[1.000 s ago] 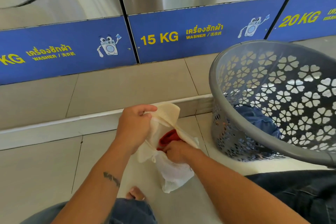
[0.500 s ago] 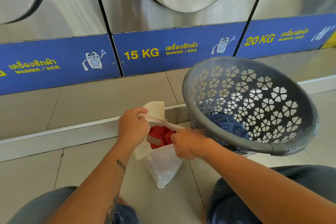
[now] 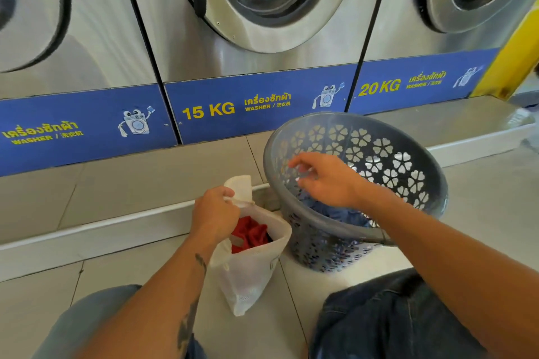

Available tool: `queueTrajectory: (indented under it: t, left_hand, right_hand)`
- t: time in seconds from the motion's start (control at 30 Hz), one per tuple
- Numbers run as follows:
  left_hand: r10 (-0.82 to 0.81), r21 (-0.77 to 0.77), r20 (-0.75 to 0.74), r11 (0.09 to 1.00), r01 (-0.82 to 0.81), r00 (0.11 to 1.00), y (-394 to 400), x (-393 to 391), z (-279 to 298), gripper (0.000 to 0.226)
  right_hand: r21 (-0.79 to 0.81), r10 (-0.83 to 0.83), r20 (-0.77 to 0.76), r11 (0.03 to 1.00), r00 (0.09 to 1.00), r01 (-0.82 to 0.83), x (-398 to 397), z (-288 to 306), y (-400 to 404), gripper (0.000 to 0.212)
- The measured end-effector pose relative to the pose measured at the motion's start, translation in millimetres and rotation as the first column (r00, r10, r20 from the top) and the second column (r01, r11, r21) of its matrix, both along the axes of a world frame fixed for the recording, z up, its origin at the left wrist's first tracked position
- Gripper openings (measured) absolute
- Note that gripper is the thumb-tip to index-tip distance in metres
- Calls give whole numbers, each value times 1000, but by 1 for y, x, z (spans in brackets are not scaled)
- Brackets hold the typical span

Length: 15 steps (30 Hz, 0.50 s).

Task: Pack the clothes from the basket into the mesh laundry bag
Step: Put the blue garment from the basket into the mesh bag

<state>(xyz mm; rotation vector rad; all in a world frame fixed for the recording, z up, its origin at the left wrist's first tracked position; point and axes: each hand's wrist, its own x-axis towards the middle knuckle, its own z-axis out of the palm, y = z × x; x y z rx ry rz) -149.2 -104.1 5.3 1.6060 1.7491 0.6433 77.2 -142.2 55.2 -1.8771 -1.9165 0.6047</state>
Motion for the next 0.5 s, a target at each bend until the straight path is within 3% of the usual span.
queueTrajectory:
  t: [0.1, 0.23, 0.5]
  left_hand:
    - [-6, 3, -28, 1000, 7, 1000, 8, 8, -3, 40]
    - [-26, 13, -68, 1000, 27, 997, 23, 17, -10, 40]
    - [-89, 0, -125, 996, 90, 988, 57, 26, -27, 38]
  right_hand:
    - [-206, -28, 206, 976, 978, 71, 40, -26, 24, 61]
    - [-452, 76, 443, 879, 893, 150, 71, -74, 50, 94]
    - [-649, 314, 553, 743, 772, 164, 89, -150, 106, 108]
